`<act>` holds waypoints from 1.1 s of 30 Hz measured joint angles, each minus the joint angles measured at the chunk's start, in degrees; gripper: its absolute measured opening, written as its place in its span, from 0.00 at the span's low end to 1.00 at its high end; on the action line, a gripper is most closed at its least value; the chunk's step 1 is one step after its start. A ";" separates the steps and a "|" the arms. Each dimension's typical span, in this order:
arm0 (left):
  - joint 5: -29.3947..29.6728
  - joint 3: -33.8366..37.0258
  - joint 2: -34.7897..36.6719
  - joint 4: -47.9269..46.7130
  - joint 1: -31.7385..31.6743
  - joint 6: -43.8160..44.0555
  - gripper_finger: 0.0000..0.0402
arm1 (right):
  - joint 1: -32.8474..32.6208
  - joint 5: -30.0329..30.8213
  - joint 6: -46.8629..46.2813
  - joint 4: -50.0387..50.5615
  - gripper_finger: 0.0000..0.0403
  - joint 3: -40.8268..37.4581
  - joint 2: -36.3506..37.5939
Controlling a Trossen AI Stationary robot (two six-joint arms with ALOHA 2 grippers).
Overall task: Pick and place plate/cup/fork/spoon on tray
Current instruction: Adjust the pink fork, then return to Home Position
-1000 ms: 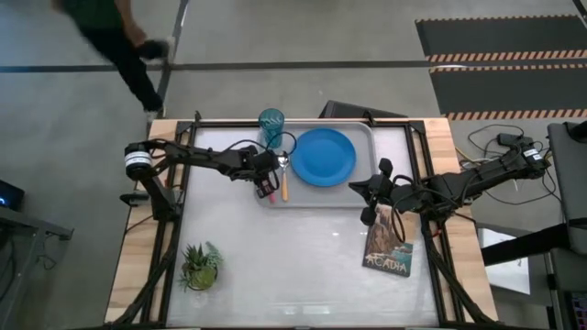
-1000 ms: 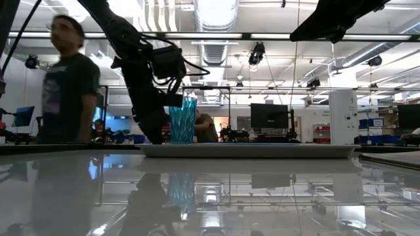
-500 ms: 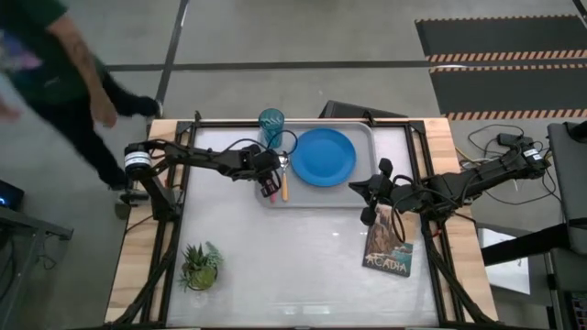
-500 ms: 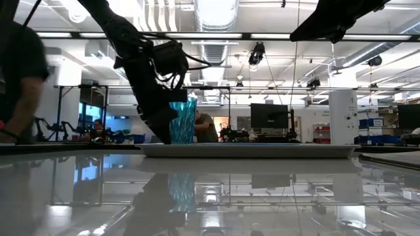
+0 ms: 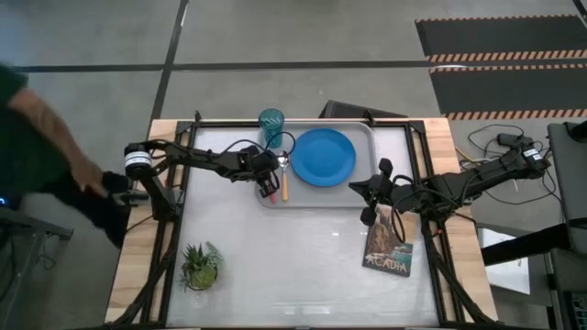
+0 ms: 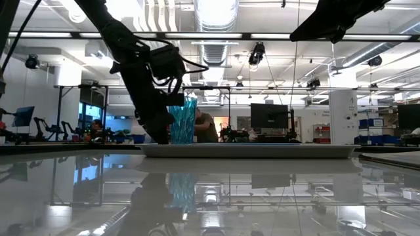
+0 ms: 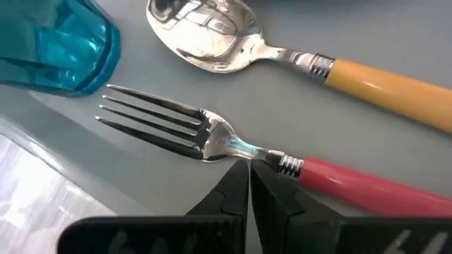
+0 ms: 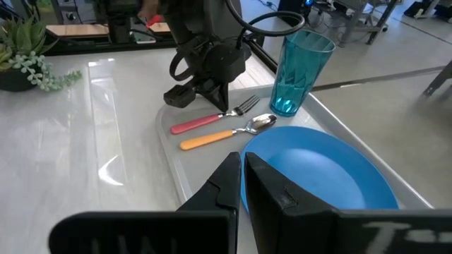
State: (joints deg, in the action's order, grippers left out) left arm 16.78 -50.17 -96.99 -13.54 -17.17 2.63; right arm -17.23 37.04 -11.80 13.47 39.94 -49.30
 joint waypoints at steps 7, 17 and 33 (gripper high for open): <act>-0.40 0.00 -0.02 1.51 0.04 0.02 0.00 | 0.00 0.02 0.05 0.00 0.02 0.00 0.00; -0.47 -0.31 0.49 3.06 0.54 0.13 0.00 | 0.00 0.00 0.53 0.06 0.02 0.00 0.00; 0.43 1.48 9.17 1.89 8.80 2.55 0.00 | -0.04 -1.78 4.87 0.55 0.02 -2.64 0.18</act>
State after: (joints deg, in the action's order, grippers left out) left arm 17.21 -48.69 -87.82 -11.65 -8.37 5.18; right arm -17.28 35.26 -6.93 14.03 37.31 -49.12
